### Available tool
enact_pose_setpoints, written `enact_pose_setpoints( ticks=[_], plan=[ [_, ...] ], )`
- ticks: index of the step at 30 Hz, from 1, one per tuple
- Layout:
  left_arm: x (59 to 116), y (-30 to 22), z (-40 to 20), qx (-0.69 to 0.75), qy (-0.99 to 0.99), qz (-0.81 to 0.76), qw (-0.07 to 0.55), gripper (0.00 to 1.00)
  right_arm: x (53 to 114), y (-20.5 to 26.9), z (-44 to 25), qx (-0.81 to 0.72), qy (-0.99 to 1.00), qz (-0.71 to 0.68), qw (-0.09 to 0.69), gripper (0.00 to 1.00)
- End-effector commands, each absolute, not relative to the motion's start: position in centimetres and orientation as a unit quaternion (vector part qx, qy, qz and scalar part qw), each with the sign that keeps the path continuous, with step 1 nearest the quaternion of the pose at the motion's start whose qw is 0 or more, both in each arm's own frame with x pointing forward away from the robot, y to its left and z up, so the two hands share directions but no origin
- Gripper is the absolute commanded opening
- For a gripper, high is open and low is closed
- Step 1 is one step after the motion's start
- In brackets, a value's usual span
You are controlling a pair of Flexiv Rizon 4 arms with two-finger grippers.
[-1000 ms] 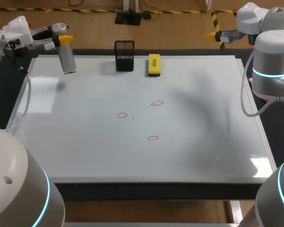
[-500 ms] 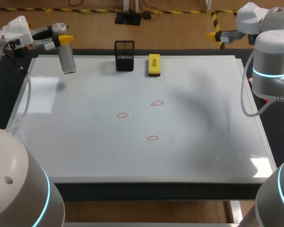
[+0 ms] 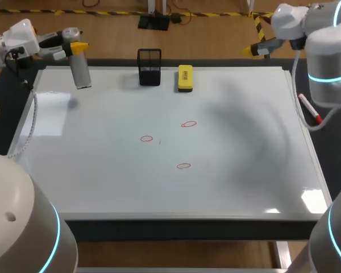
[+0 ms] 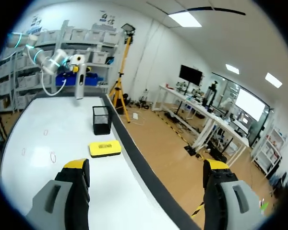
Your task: Pick up the inspection probe, press it on each red-marked spot on the whiteboard one by one, put down the probe, pick up the eraser, and wipe off all the red marks.
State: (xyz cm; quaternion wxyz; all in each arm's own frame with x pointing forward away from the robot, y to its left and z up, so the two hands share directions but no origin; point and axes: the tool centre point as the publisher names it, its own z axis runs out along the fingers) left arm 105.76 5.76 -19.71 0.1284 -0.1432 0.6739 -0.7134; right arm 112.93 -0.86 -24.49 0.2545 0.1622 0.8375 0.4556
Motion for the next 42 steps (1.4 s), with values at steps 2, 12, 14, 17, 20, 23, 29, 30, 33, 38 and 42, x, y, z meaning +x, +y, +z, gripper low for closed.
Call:
enact_pose_setpoints(
  ticks=[2,12,14,17,20,23,29,30,33,38,42],
  plan=[
    [105.7,5.8,-19.6,-0.144,0.674,-0.713,0.129,0.00,114.9,1.1,-24.5,0.001,0.939,0.318,0.132,1.00],
    [105.7,5.8,-19.6,-0.144,0.674,-0.713,0.129,0.00,115.3,5.5,-26.3,-0.181,0.965,0.167,0.092,1.00],
    [105.7,5.8,-19.6,-0.144,0.674,-0.713,0.129,0.00,115.3,6.2,-26.8,-0.212,0.962,0.146,0.090,1.00],
    [105.7,5.8,-19.6,-0.144,0.674,-0.713,0.129,0.00,115.2,7.0,-27.5,-0.254,0.957,0.118,0.077,1.00],
    [105.7,5.8,-19.6,-0.144,0.674,-0.713,0.129,0.00,115.2,7.9,-28.2,-0.295,0.949,0.089,0.074,1.00],
    [105.7,5.8,-19.6,-0.144,0.674,-0.713,0.129,0.00,115.2,8.7,-28.7,-0.335,0.937,0.061,0.072,1.00],
    [105.7,5.8,-19.6,-0.144,0.674,-0.713,0.129,0.00,115.0,9.6,-29.1,-0.336,0.939,0.057,0.054,1.00],
    [105.7,5.8,-19.6,-0.144,0.674,-0.713,0.129,0.00,115.0,9.6,-29.1,-0.336,0.939,0.057,0.054,1.00],
    [105.7,5.8,-19.6,-0.144,0.674,-0.713,0.129,0.00,115.0,9.6,-29.1,-0.336,0.939,0.057,0.054,1.00],
    [105.7,5.8,-19.6,-0.144,0.674,-0.713,0.129,0.00,115.0,9.6,-29.1,-0.336,0.939,0.057,0.054,1.00],
    [105.7,5.8,-19.6,-0.144,0.674,-0.713,0.129,0.00,115.0,9.6,-29.1,-0.336,0.939,0.057,0.054,1.00]
  ],
)
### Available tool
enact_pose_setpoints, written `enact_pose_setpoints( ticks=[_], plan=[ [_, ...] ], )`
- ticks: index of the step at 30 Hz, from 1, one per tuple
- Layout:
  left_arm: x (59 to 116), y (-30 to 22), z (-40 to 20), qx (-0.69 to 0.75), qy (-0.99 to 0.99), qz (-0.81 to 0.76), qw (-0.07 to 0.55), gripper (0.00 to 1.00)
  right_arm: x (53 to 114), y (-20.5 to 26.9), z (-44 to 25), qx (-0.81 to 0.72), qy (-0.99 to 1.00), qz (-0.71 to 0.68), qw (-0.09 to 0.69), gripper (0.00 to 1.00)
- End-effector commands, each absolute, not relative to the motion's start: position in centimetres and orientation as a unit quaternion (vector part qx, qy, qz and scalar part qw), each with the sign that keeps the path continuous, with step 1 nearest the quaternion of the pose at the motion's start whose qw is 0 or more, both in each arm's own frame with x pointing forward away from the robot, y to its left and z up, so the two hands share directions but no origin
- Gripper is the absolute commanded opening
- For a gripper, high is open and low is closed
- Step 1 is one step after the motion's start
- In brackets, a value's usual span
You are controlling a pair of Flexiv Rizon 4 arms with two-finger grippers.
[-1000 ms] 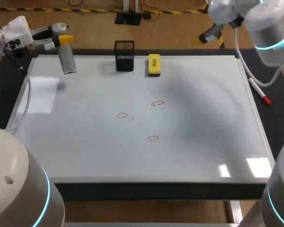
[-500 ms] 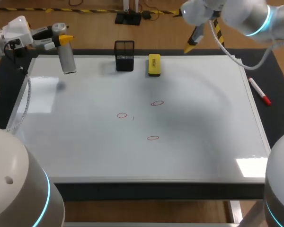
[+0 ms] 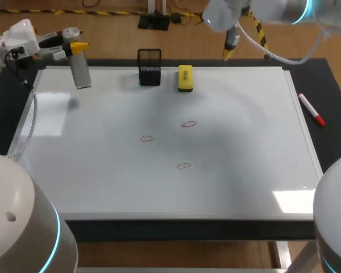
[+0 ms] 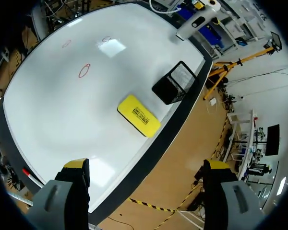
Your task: Pick up the inspection probe, press it on each red-marked spot on the whiteboard one by one, put down the probe, pick up the eraser, and wipe off all the red marks.
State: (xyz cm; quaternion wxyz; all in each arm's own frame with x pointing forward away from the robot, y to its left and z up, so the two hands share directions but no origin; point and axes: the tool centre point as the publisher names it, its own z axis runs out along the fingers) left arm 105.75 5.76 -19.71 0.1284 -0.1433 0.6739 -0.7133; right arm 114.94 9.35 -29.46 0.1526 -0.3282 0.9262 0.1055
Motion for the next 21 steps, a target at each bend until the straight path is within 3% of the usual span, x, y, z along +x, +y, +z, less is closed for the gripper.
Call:
enact_pose_setpoints(
  ticks=[1,9,21],
  plan=[
    [105.7,5.8,-19.6,-0.144,0.674,-0.713,0.129,0.00,115.0,9.6,-29.1,-0.336,0.939,0.057,0.054,1.00],
    [105.7,5.8,-19.6,-0.144,0.674,-0.713,0.129,0.00,115.0,9.6,-29.1,-0.336,0.939,0.057,0.054,1.00],
    [105.7,5.8,-19.6,-0.144,0.674,-0.713,0.129,0.00,114.7,13.3,-33.1,-0.476,0.876,0.066,0.023,1.00]
  ],
)
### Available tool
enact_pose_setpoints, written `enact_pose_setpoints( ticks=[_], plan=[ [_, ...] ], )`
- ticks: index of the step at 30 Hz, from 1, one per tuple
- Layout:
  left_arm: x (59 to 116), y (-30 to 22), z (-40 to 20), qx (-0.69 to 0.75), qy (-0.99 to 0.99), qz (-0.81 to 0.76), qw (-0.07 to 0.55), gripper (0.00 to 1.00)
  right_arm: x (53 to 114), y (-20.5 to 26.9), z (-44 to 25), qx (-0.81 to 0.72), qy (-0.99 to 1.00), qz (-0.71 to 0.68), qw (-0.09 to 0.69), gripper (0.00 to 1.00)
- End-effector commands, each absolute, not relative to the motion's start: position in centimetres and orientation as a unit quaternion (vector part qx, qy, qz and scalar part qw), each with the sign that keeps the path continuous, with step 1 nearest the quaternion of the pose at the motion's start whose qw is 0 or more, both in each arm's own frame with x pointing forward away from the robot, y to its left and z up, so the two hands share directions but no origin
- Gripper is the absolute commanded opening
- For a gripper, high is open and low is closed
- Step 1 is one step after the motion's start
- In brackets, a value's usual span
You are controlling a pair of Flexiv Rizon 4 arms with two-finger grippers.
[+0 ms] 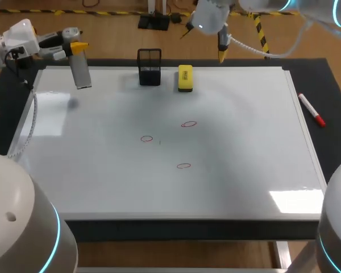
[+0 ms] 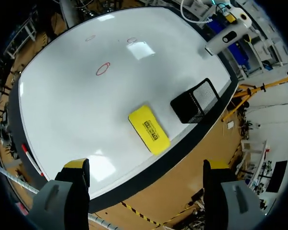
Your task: Pick up the inspection probe, press it on each red-marked spot on the whiteboard one by one, put down the probe, pick up the eraser, and wipe off all the red marks.
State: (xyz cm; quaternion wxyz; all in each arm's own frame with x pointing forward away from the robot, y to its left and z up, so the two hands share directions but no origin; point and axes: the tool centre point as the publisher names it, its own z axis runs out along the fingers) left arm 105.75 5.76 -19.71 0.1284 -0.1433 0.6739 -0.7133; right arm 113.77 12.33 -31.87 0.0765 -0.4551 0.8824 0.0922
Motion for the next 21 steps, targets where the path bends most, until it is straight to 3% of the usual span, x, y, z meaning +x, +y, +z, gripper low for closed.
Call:
enact_pose_setpoints(
  ticks=[1,21],
  plan=[
    [105.7,5.8,-19.6,-0.144,0.674,-0.713,0.129,0.00,114.6,13.5,-33.5,-0.484,0.873,0.062,0.019,1.00],
    [105.7,5.8,-19.6,-0.144,0.674,-0.713,0.129,0.00,113.5,15.3,-37.7,-0.610,0.792,0.003,-0.024,1.00]
  ],
)
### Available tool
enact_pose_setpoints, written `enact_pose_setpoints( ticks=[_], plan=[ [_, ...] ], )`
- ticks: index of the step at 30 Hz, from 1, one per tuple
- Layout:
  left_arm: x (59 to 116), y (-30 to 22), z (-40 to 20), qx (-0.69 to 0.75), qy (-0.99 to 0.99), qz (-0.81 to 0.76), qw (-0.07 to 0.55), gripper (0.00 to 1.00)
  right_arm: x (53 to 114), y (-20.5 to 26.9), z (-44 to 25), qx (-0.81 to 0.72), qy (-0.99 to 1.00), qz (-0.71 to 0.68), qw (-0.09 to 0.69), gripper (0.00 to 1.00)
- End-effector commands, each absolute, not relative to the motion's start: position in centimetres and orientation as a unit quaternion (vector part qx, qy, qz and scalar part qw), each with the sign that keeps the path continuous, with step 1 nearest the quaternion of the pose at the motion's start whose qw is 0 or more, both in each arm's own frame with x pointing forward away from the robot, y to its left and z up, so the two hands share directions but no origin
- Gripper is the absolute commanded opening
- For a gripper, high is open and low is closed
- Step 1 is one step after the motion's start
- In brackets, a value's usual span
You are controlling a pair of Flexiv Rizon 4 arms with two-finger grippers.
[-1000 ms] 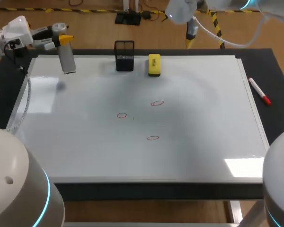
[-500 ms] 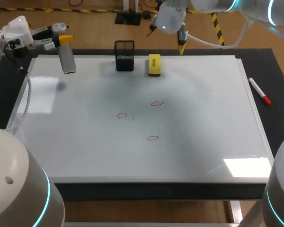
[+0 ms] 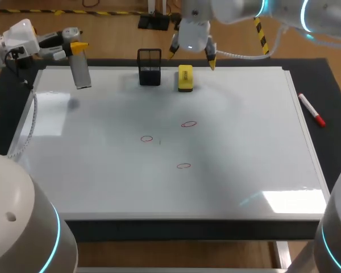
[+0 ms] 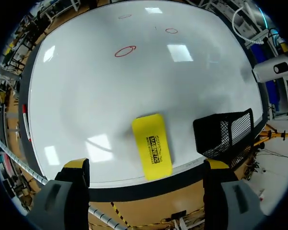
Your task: Pick up the inspection probe, press it on each red-marked spot on the whiteboard one by one, put down the probe, pick up the eraser, and wipe off all the red marks.
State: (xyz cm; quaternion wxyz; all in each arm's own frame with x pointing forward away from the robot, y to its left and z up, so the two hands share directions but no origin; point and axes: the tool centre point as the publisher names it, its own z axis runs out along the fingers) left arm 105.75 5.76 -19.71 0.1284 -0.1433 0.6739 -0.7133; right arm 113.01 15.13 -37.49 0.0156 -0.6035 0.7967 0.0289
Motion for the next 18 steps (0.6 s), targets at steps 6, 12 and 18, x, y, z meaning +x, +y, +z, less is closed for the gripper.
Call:
enact_pose_setpoints(
  ticks=[6,12,18],
  plan=[
    [105.7,5.8,-19.6,-0.144,0.674,-0.713,0.129,0.00,113.0,15.2,-38.9,-0.632,0.774,0.010,-0.034,1.00],
    [105.7,5.8,-19.6,-0.144,0.674,-0.713,0.129,0.00,112.6,15.1,-40.1,-0.646,0.762,0.027,-0.027,1.00],
    [105.7,5.8,-19.6,-0.144,0.674,-0.713,0.129,0.00,112.2,15.1,-41.0,-0.656,0.754,0.035,-0.027,1.00]
  ],
)
